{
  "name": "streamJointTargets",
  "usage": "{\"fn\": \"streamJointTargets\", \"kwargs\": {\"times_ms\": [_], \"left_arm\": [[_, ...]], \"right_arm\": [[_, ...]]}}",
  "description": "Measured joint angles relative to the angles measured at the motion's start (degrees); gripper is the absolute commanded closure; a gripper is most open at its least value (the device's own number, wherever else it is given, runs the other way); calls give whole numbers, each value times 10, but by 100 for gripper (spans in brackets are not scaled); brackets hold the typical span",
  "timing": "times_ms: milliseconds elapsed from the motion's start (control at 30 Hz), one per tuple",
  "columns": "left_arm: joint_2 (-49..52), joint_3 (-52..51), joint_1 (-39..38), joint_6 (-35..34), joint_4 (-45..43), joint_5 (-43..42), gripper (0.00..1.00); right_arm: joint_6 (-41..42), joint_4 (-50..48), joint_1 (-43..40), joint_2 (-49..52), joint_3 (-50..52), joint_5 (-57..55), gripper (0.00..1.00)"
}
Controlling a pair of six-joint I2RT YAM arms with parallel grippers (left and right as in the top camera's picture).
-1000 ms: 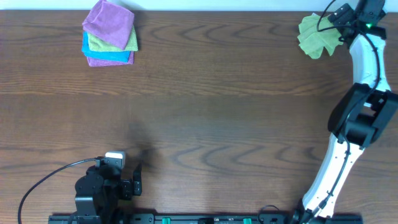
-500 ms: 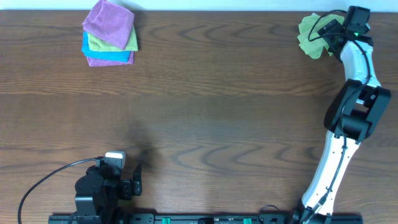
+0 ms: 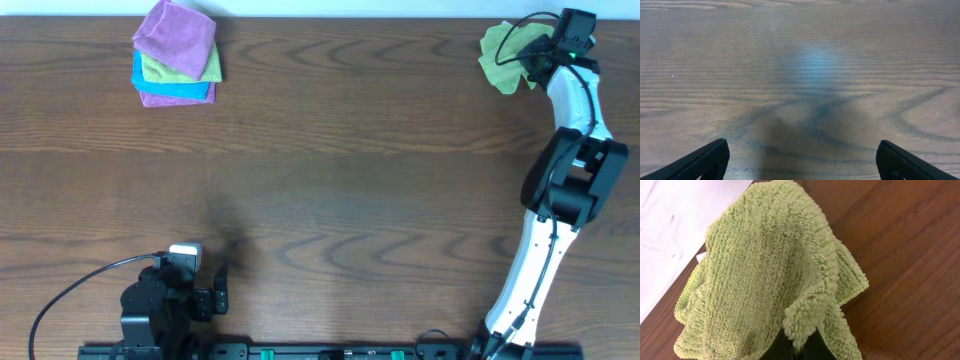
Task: Fold the cloth
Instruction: 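Grasp a corner of the green cloth with the right gripper and lift, then drag the green cloth toward table center and lay it flat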
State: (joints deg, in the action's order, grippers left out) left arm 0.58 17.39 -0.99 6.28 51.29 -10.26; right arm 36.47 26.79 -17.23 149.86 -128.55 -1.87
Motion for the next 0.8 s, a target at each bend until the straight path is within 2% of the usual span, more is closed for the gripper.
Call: {"fn": "streamJointTargets", "kwargs": {"times_ms": [167,367,600,800], "left_arm": [[0,0,0,0,0,0,5],[0,0,0,0,0,0,5],[0,0,0,0,0,0,5],[0,0,0,0,0,0,5]], "right_arm": [[-47,15,7,0,0,0,99],[-107,115,25,-38,0,0,99],[-161,272,61,-171,0,3,99],[-175,397,105,-279,-4,5,99]]}}
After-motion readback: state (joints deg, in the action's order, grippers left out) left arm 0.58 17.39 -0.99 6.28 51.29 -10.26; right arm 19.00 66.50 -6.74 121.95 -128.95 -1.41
